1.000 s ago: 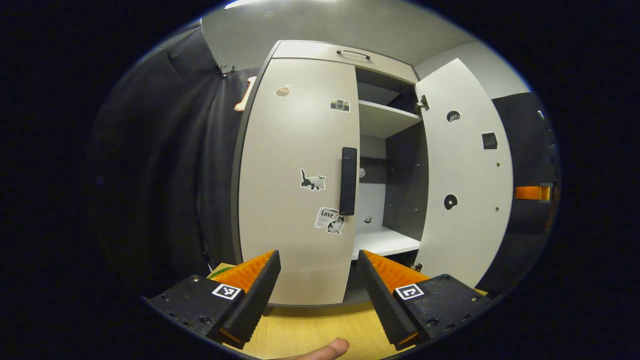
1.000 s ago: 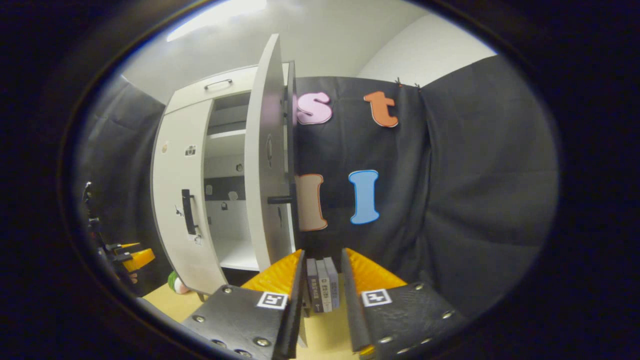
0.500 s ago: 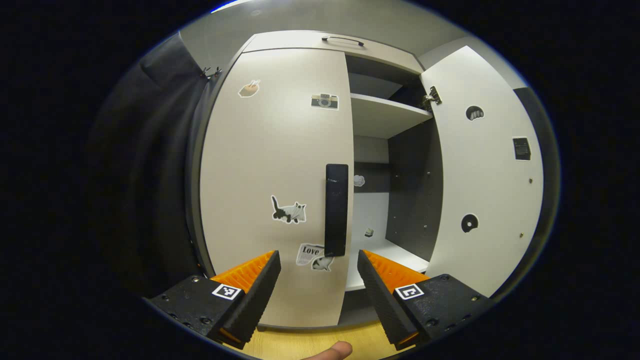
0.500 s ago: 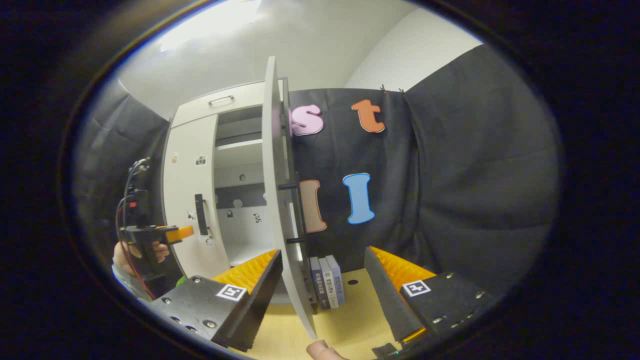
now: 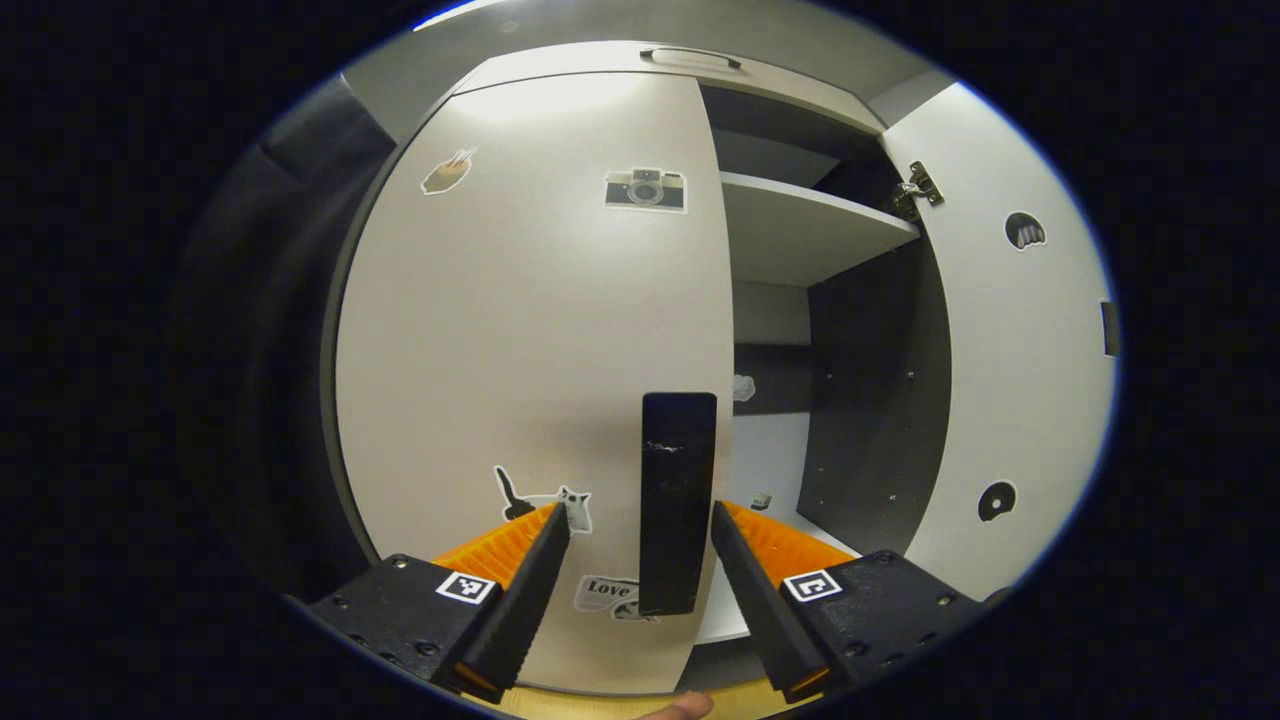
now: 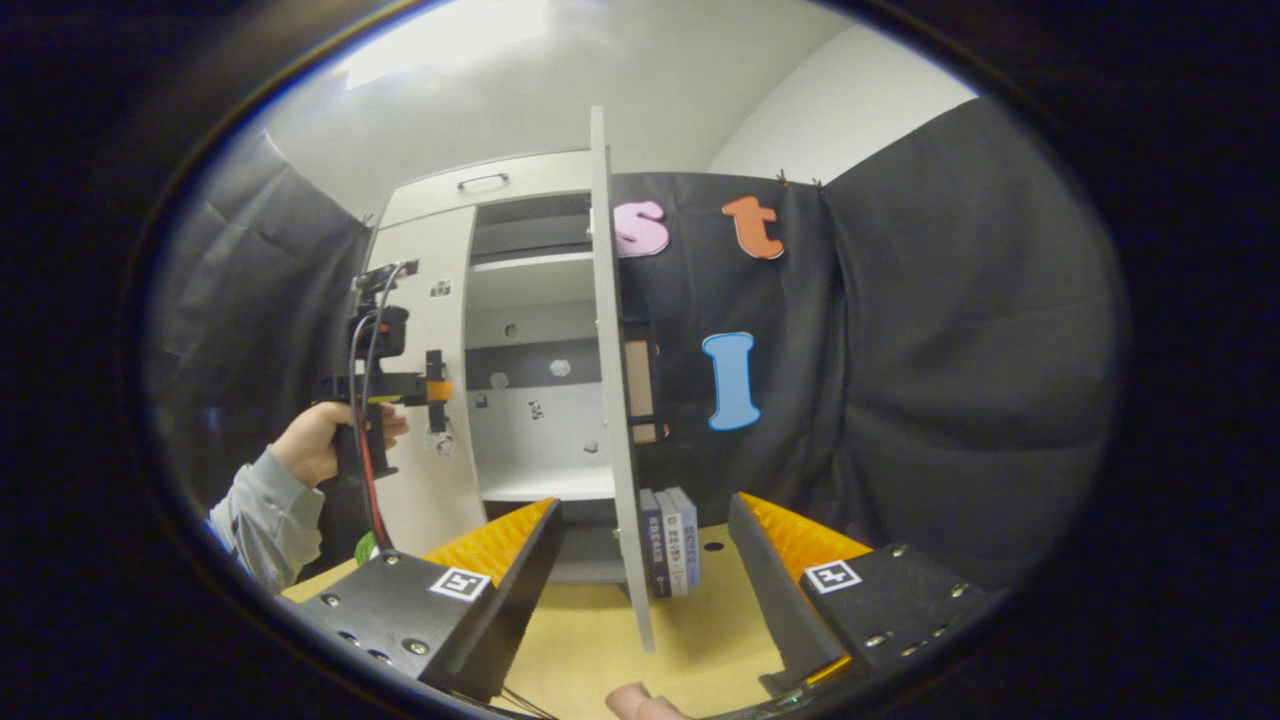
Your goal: Open the right door of the double-door shoe cabinet with the right hand, and open the left door with the left hand.
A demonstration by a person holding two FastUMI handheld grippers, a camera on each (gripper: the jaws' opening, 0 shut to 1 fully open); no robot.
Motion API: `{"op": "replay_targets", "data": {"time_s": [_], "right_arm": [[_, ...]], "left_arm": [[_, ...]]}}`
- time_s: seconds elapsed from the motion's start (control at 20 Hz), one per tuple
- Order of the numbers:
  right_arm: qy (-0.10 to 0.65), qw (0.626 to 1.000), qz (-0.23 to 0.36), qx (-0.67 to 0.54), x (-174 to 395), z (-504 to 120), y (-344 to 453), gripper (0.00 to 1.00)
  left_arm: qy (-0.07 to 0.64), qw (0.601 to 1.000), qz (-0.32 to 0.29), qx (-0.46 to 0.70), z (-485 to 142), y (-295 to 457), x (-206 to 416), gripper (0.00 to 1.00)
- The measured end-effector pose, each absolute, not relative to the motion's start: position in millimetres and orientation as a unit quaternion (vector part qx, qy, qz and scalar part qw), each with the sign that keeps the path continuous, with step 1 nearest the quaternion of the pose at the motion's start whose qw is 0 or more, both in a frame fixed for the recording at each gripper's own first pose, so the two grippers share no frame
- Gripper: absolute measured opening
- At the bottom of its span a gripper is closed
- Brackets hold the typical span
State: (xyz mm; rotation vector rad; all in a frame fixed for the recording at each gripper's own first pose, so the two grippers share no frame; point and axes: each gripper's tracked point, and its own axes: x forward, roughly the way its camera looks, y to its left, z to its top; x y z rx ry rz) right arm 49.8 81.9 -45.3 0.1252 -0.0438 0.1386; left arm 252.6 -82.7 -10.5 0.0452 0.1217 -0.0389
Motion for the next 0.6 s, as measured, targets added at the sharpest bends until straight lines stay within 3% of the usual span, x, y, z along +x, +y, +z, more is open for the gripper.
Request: {"op": "replay_targets", "data": {"time_s": [0.1,0.2,0.3,0.35,0.4,0.6], "right_arm": [[-0.017,0.996,0.071,0.058,47,-49,85,0.94],[-0.013,0.996,0.068,0.055,45,-52,84,1.0],[-0.008,0.996,0.065,0.06,42,-56,85,0.98],[-0.005,0.996,0.064,0.064,40,-56,87,0.98],[-0.003,0.996,0.062,0.067,39,-57,87,0.98],[0.0,0.995,0.062,0.075,34,-46,82,0.98]], "left_arm": [[0.07,0.997,-0.005,0.024,-12,-79,255,0.77],[0.07,0.997,-0.005,0.022,-13,-82,259,0.73],[0.078,0.996,-0.022,0.029,-14,-96,257,0.65],[0.085,0.995,-0.015,0.046,-15,-95,259,0.42],[0.094,0.994,-0.011,0.052,-16,-93,256,0.34],[0.106,0.994,-0.025,0.029,-17,-93,251,0.27]]}}
